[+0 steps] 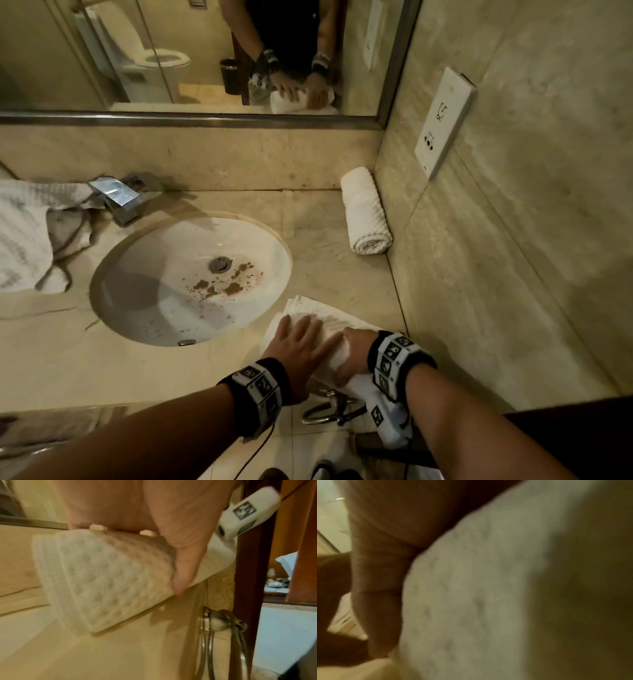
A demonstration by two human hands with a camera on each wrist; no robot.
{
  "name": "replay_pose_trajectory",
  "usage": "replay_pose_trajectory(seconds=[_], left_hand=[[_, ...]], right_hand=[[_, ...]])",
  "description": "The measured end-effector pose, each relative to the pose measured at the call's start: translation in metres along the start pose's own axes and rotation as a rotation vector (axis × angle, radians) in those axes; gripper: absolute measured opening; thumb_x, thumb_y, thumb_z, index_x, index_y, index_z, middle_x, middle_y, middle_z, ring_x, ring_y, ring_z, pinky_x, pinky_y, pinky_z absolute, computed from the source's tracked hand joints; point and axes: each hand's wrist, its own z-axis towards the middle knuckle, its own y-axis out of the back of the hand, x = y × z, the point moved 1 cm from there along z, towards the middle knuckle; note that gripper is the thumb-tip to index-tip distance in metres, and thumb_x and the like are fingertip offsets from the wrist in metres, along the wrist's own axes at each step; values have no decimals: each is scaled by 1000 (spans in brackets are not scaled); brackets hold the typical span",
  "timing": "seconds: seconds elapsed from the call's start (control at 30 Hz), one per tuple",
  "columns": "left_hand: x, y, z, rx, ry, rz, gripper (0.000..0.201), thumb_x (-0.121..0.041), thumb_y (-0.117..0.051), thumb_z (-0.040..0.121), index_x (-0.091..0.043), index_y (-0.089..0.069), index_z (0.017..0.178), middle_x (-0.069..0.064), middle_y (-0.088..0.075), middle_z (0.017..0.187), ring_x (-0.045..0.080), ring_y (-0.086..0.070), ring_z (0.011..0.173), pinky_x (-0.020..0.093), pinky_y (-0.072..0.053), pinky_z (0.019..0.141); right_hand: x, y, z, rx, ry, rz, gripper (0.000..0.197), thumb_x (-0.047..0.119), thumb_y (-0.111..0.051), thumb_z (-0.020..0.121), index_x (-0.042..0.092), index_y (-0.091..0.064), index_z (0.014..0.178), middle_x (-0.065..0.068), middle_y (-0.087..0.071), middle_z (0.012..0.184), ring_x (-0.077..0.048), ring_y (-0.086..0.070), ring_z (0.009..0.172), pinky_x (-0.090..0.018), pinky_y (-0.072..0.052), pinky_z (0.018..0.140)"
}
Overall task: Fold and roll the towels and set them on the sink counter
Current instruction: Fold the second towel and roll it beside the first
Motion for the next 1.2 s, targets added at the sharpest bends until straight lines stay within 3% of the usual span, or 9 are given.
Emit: replay_pose_trajectory(seconds=[0.2, 0.33, 0.4, 0.5, 0.63, 0.77, 0.93, 1.1, 1.2], left_hand=[[9, 16, 32, 87, 74, -91, 85, -47, -69, 74, -33, -20, 142, 8, -46, 132, 32, -41, 122, 51, -24, 106], [16, 29, 44, 294, 49, -113, 87, -56, -72, 68, -33, -29, 140, 3, -50, 133, 29, -42, 125, 53, -24, 107], [18, 25, 40, 203, 83, -138, 90, -59, -69, 66, -38, -25, 142, 3, -42, 141, 29, -32, 131, 54, -18, 110], [21, 9, 19, -100, 400, -423, 97, -60, -64, 70, -37, -8, 146, 4, -14, 155, 29, -15, 142, 51, -15, 114], [17, -12, 8, -64, 886, -1390, 97, -53, -78, 66, -12, -31, 140, 16, -48, 135, 30, -53, 118, 40, -47, 99], [-2, -29, 24, 21, 798, -1943, 89, -58, -90, 34, -5, -68, 103, 15, -72, 104, 31, -69, 94, 49, -54, 89], [-10, -28, 33, -153, 802, -2240, 100, -40, -94, 34, -1, -56, 117, 22, -66, 111, 39, -65, 100, 56, -52, 87], [-3, -20, 32, -213, 895, -2091, 115, -53, -90, 27, -18, -33, 121, 10, -55, 115, 34, -61, 101, 53, -54, 84], [4, 0, 25, -267, 795, -2074, 117, -53, -91, 25, -21, -35, 122, 9, -57, 117, 33, -61, 102, 54, -53, 87]], right_hand=[[1, -5, -14, -82, -158, -106, 102, 60, -70, 66, 30, -15, 146, -8, -35, 144, -31, -36, 132, -49, -29, 107], [-7, -25, -20, -100, -174, -167, 102, 52, -72, 71, 31, -6, 146, -11, -35, 143, -34, -35, 131, -53, -25, 109], [-15, -27, -18, -118, -168, -104, 100, 58, -68, 68, 30, -10, 145, -8, -41, 139, -32, -40, 127, -50, -31, 106], [-23, -25, -17, -57, -221, 197, 107, 64, -65, 58, 30, -12, 145, -6, -48, 137, -28, -51, 120, -41, -44, 98], [-28, -26, -16, -60, -261, 435, 118, 60, -77, 44, 30, -18, 142, -3, -54, 130, -26, -56, 113, -38, -50, 91], [-22, -36, -16, -32, -211, 495, 108, 54, -80, 46, 26, -30, 138, 0, -57, 126, -21, -58, 109, -33, -50, 87], [-20, -48, -17, -25, -141, 775, 88, 41, -85, 49, 24, -46, 127, 3, -60, 119, -16, -57, 107, -32, -49, 93], [-15, -60, -22, 83, -80, 1048, 76, 21, -82, 66, 22, -41, 130, 4, -59, 111, -20, -56, 106, -33, -47, 88], [-16, -57, -27, 65, 2, 1147, 82, 36, -85, 63, 30, -36, 128, 6, -56, 115, -17, -56, 105, -32, -48, 86]])
